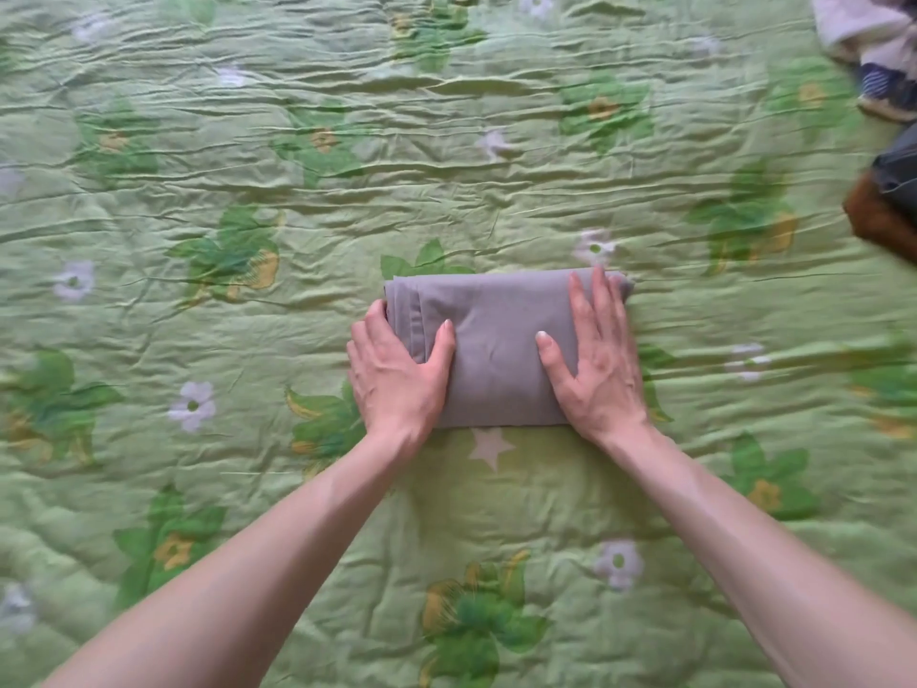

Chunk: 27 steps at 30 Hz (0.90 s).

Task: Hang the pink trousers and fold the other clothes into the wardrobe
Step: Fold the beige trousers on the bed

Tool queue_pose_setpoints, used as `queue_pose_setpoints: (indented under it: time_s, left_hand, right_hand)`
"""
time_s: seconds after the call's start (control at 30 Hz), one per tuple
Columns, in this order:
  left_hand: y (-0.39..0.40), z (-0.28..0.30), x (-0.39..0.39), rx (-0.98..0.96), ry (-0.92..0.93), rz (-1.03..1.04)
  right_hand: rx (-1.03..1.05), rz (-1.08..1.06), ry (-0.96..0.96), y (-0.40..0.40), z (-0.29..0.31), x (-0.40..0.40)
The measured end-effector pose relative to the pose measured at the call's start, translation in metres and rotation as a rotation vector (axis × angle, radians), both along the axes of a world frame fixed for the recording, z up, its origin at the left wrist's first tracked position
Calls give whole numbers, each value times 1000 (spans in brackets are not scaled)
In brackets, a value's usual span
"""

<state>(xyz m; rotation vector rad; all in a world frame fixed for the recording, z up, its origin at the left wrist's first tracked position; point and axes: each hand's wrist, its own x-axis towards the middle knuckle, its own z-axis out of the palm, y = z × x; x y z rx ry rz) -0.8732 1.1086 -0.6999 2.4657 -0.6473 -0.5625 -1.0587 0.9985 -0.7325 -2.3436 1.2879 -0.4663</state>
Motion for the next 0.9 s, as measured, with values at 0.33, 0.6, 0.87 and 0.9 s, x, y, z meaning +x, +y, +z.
queue_pose_setpoints:
  time_s: [0.33, 0.6, 0.87, 0.9]
  left_hand:
    - [-7, 37, 36, 18, 869, 72]
    - [19, 61, 8, -242, 907, 110]
    - [26, 205, -13, -367, 942, 58]
    - [29, 227, -17, -383, 951, 56]
  right_hand:
    - [589, -313, -194, 1, 39, -2]
    - [754, -318, -701, 4, 67, -41]
    - [760, -232, -696, 18, 203, -72]
    - [739, -210, -680, 19, 228, -77]
